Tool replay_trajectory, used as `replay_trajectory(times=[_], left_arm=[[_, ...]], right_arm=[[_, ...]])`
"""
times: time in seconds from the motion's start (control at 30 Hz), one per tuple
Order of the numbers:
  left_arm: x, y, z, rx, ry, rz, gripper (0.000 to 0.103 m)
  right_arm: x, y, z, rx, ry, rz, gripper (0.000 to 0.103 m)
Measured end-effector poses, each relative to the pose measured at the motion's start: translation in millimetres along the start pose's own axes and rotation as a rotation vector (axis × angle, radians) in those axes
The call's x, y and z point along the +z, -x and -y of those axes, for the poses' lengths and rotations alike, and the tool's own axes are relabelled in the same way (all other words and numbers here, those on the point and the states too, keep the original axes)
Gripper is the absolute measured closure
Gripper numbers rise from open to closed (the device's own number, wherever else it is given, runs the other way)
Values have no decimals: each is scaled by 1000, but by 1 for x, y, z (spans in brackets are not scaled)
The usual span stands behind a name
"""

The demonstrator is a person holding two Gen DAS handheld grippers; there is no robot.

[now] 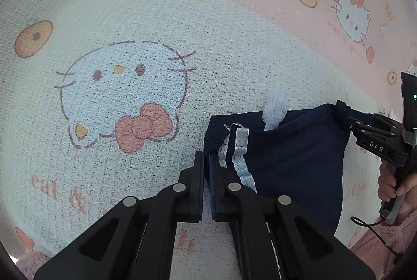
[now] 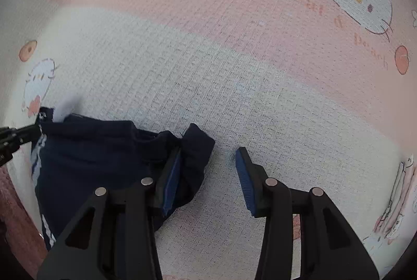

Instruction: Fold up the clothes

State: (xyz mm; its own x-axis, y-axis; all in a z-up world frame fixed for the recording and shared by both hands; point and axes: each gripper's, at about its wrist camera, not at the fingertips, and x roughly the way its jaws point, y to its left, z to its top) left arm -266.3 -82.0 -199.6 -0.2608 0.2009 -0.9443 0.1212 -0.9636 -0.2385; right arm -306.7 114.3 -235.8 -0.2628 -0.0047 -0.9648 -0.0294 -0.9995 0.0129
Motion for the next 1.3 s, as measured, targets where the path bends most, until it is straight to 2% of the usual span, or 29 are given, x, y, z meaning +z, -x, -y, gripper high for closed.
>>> replay_trajectory(times=[0.13, 0.2, 0.3, 0.37, 0.4, 0.47, 0.6, 0.67, 0.7, 0.77, 0.93, 1.0, 1.07, 1.13, 1.2, 1.27, 1.3], left_arm=[[-3, 5, -11, -4, -6, -1, 99], [-2, 7, -14, -3, -15, -1, 99], [3, 5, -7, -2, -23, 1, 99], [4, 6, -4, -5, -26, 8, 99], [5, 7, -2, -12, -26, 15, 99], [8, 8, 3, -25, -28, 32, 99], [13, 9, 4, -35, -32, 45, 99], [15, 7, 5, -29, -37, 42, 99], [15, 7, 5, -31, -38, 42, 99], [18, 4, 9, -43, -34, 46, 99], [17, 16, 24, -109, -57, 100, 98], [17, 23, 28, -137, -62, 128, 98], [18, 26, 28, -161, -51, 142, 98], [20, 23, 26, -160, -47, 134, 98], [20, 18, 26, -159, -41, 115, 98], [18, 13, 21, -178, -34, 98, 98], [19, 13, 19, -196, -25, 94, 98]], right_arm=[[-15, 4, 9, -11, -10, -31, 59], [-24, 8, 17, -44, -10, -28, 57], [-32, 13, 40, -95, -91, -37, 53], [-35, 18, 57, -222, -131, -35, 53], [-37, 23, 64, -208, -154, -17, 55], [-39, 40, 71, -85, -221, 39, 55], [-29, 53, 37, -19, -99, 88, 55], [-24, 38, 19, -51, -25, 50, 55], [-11, 14, 7, -82, -10, 12, 56], [-12, 3, 13, -118, -32, -7, 51], [-20, 15, 51, -197, -176, 6, 52], [-22, 26, 56, -280, -186, 33, 52], [-22, 44, 56, -227, -205, 97, 52], [-21, 60, 48, -104, -223, 150, 52], [-5, 41, 13, -27, -158, 158, 52], [-7, 25, -14, -64, -84, 131, 52], [-3, 7, -12, -88, -67, 102, 54]])
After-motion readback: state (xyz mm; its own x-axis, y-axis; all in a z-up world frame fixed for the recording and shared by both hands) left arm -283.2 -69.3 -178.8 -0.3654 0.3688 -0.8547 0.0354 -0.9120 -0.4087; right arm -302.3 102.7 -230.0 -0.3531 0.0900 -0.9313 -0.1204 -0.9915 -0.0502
